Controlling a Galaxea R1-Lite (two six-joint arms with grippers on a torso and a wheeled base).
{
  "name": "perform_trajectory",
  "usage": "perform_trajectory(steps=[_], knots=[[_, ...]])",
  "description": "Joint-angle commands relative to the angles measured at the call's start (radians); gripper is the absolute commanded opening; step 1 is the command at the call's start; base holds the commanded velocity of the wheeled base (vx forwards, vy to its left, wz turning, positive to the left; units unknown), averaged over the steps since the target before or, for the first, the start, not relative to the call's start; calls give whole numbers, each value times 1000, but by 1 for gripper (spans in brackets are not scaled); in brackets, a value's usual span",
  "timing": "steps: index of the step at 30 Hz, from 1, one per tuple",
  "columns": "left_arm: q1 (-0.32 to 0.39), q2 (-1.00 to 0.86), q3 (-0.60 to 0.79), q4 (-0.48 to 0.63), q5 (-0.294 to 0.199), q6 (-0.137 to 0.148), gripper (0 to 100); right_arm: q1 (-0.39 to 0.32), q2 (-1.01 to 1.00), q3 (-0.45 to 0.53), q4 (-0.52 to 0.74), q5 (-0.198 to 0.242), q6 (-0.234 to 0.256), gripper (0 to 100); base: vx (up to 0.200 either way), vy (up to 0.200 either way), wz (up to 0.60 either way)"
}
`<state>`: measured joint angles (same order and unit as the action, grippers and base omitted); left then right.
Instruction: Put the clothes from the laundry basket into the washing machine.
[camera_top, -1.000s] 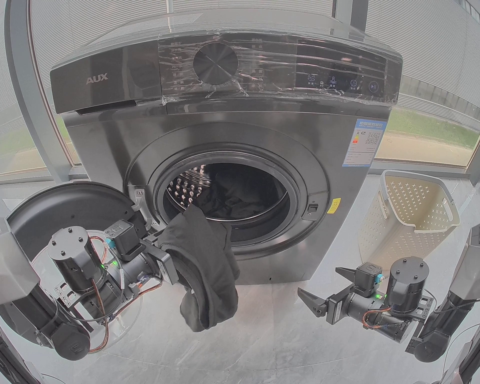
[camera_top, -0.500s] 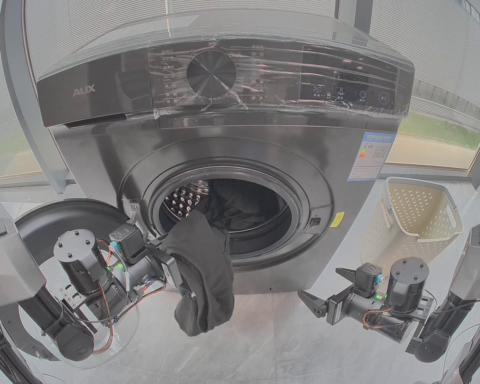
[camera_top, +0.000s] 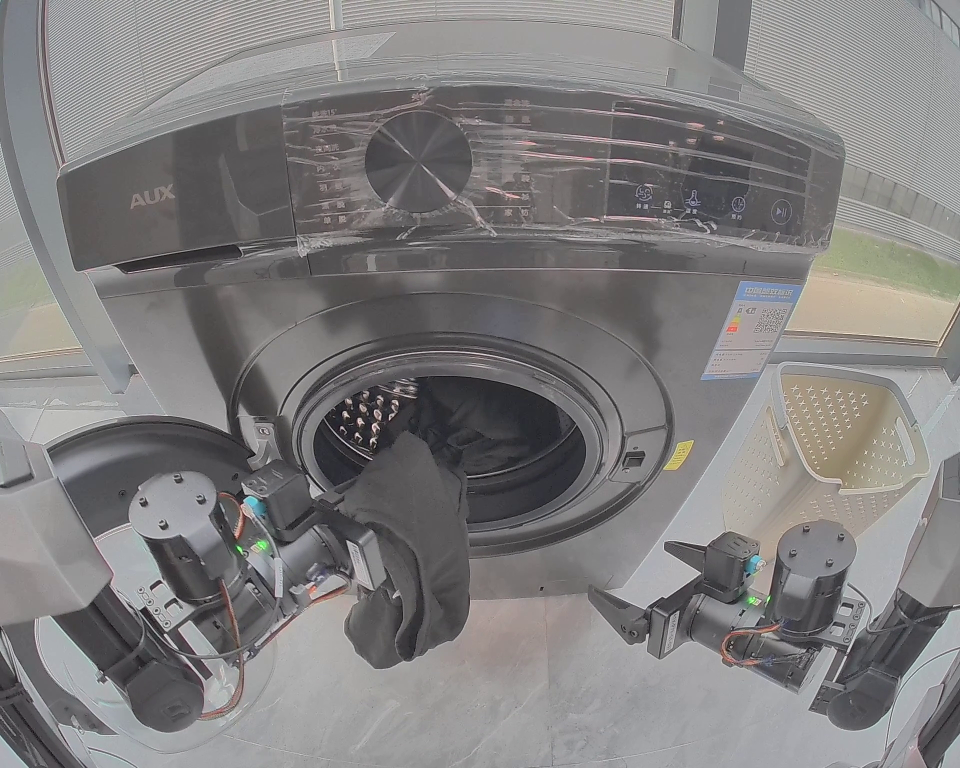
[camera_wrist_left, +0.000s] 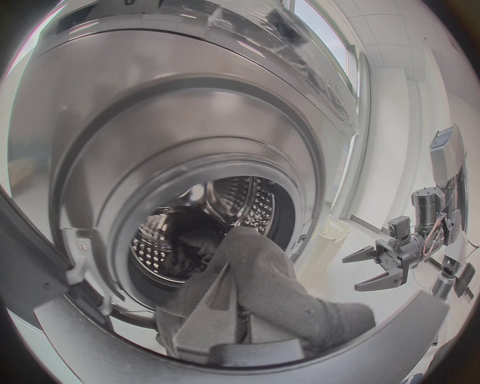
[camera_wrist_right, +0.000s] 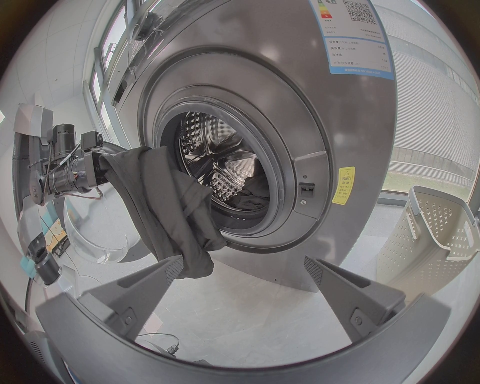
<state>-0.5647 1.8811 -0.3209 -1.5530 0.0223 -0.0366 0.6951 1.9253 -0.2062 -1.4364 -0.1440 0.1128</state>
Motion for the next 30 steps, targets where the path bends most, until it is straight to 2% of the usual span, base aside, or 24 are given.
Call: perform_trajectory(steps=[1, 3, 4, 11, 20, 25, 30], knots=[[-89, 70, -37, -1, 24, -8, 0, 20, -19, -1, 2, -2, 8, 100, 0, 0, 0], [-87, 104, -58, -1, 14, -6, 0, 20, -20, 2, 2, -2, 8, 100, 0, 0, 0], [-84, 158, -104, -1, -5, -8, 0, 20, -26, 4, 1, 0, 8, 100, 0, 0, 0], [-38, 369, -388, 2, -12, -68, 0, 20, -43, 5, 1, 3, 7, 100, 0, 0, 0], [51, 532, -644, 71, -5, -74, 0, 17, -31, 4, -15, 3, 8, 100, 0, 0, 0], [68, 572, -730, 159, -7, -74, 0, 18, -23, 17, -15, 6, 10, 100, 0, 0, 0], [78, 624, -880, 280, -5, -74, 0, 18, -14, 19, -15, 8, 10, 100, 0, 0, 0]])
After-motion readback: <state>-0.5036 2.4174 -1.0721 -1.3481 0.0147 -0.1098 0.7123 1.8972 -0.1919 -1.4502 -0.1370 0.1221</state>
